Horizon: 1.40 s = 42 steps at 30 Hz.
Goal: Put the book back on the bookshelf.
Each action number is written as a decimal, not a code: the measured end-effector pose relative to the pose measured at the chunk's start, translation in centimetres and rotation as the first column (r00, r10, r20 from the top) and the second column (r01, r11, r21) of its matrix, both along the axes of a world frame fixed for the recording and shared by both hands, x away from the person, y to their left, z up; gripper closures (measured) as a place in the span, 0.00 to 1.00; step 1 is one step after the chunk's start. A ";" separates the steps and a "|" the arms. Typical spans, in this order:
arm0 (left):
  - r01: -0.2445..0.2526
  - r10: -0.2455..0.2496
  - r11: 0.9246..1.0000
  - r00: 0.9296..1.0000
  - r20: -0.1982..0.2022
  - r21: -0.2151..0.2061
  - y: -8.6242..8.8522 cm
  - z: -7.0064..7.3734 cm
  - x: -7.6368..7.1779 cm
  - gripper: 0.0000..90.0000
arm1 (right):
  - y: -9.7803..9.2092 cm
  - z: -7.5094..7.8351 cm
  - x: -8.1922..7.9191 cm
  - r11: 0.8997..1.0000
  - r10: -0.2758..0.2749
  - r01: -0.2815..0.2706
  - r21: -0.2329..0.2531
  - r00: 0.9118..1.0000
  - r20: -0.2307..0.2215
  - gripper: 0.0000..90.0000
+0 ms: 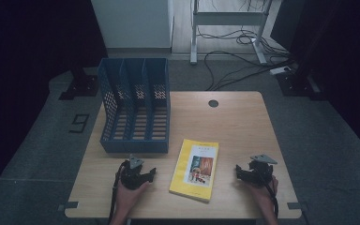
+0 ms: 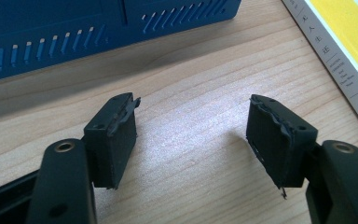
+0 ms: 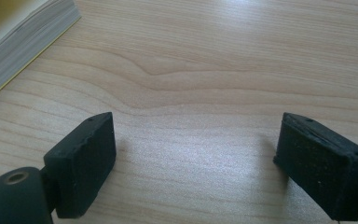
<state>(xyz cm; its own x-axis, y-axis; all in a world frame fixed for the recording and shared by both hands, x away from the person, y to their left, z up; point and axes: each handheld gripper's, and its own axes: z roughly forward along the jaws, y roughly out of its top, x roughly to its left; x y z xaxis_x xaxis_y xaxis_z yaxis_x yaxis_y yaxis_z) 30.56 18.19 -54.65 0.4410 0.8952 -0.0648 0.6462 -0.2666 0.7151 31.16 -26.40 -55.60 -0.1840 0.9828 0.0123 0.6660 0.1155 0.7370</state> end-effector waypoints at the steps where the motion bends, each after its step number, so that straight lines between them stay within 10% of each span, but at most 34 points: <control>1: -0.001 0.001 1.000 1.000 0.001 -0.002 0.0 0.0 0.0 0.37 | 0.0 0.0 0.0 1.000 0.000 0.000 0.000 1.000 0.000 0.12; 34: -0.005 0.005 0.999 1.000 -0.009 -0.038 0.5 0.0 0.1 0.36 | 0.0 0.0 -0.1 1.000 -0.025 0.025 0.001 1.000 -0.004 0.11; 42: -0.010 0.010 1.000 1.000 0.003 0.025 -0.2 0.0 0.0 0.34 | -0.1 0.2 -0.5 1.000 -0.023 0.023 -0.001 1.000 -0.012 0.15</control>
<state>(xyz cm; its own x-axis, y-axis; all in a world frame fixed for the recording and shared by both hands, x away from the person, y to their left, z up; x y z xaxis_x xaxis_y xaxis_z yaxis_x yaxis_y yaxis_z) 30.60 18.03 -54.67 0.4320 0.9009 -0.0412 0.6470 -0.2777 0.7101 30.69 -26.46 -55.43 -0.1612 0.9868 0.0131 0.6771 0.1009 0.7290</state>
